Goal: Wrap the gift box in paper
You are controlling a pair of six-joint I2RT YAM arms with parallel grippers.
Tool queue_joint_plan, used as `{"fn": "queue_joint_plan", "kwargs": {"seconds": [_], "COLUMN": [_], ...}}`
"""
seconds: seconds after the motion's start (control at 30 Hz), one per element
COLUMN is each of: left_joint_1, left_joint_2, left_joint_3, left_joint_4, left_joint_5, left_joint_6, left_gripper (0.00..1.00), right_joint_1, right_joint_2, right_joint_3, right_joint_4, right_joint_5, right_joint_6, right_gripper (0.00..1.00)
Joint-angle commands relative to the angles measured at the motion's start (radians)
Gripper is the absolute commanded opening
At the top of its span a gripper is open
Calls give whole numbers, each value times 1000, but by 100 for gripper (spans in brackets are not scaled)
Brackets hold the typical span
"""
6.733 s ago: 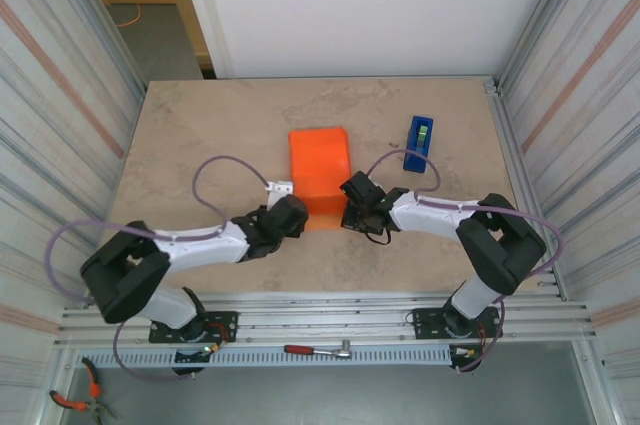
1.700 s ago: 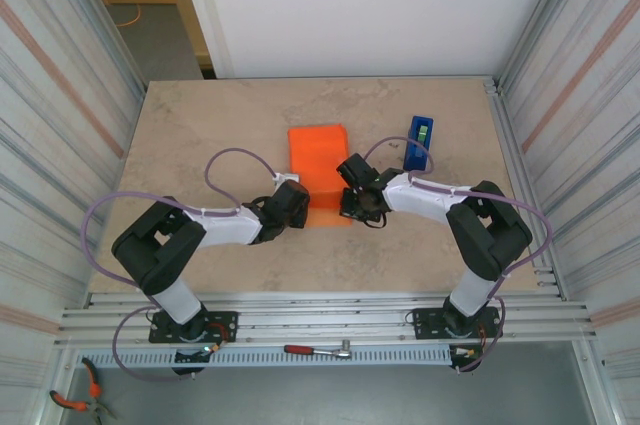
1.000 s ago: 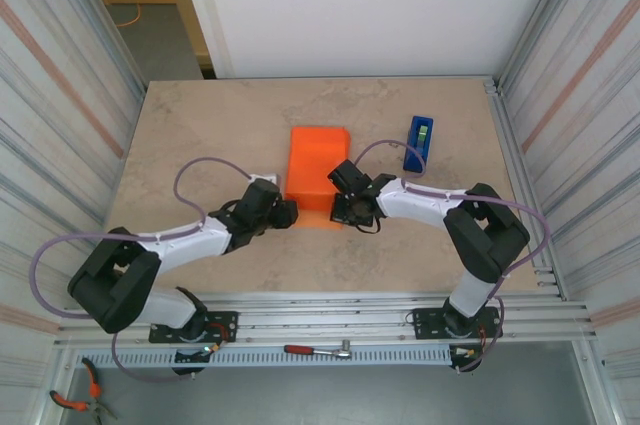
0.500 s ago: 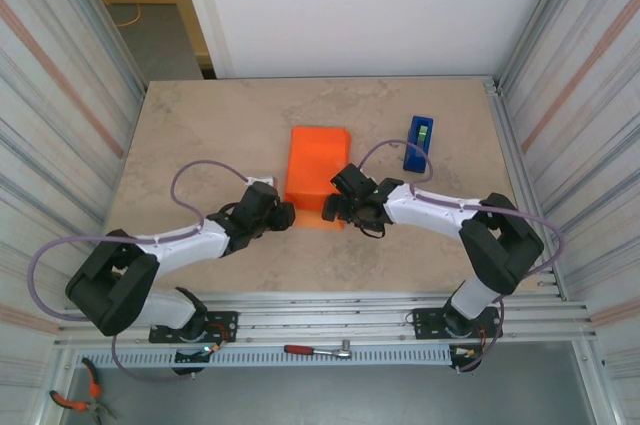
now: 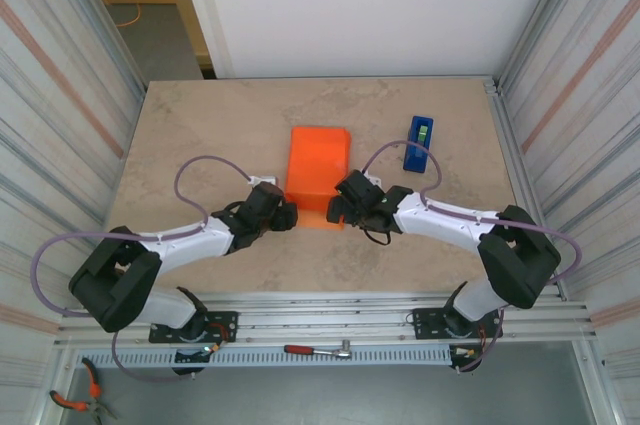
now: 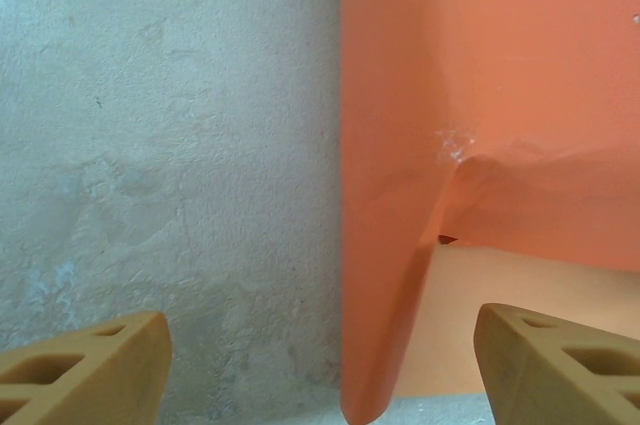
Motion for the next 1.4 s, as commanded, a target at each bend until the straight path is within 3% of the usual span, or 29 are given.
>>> {"fn": "queue_joint_plan", "kwargs": {"seconds": [0.0, 0.27, 0.5, 0.8, 1.03, 1.37], "left_joint_1": [-7, -6, -6, -33, -39, -50], "left_joint_2": [-7, 59, 77, 134, 165, 170], "left_joint_3": [-11, 42, 43, 63, 85, 103], "left_joint_4": [29, 1, 48, 53, 47, 46], "left_joint_5": [-36, 15, 31, 14, 4, -10], "left_joint_6": [10, 47, 66, 67, 62, 81], "left_gripper": [76, 58, 42, 28, 1, 0], "right_joint_1": [2, 3, -5, -33, -36, -36], "right_joint_2": [-29, 22, -29, -66, -61, -59], "right_joint_3": [-12, 16, -69, -118, -118, -113], "right_joint_4": [-3, -50, 64, 122, 127, 124], "right_joint_5": [52, 84, -7, -60, -72, -75], "right_joint_6": [29, 61, 34, 54, 56, 61], "right_gripper": [98, 98, 98, 98, 98, 98]}}
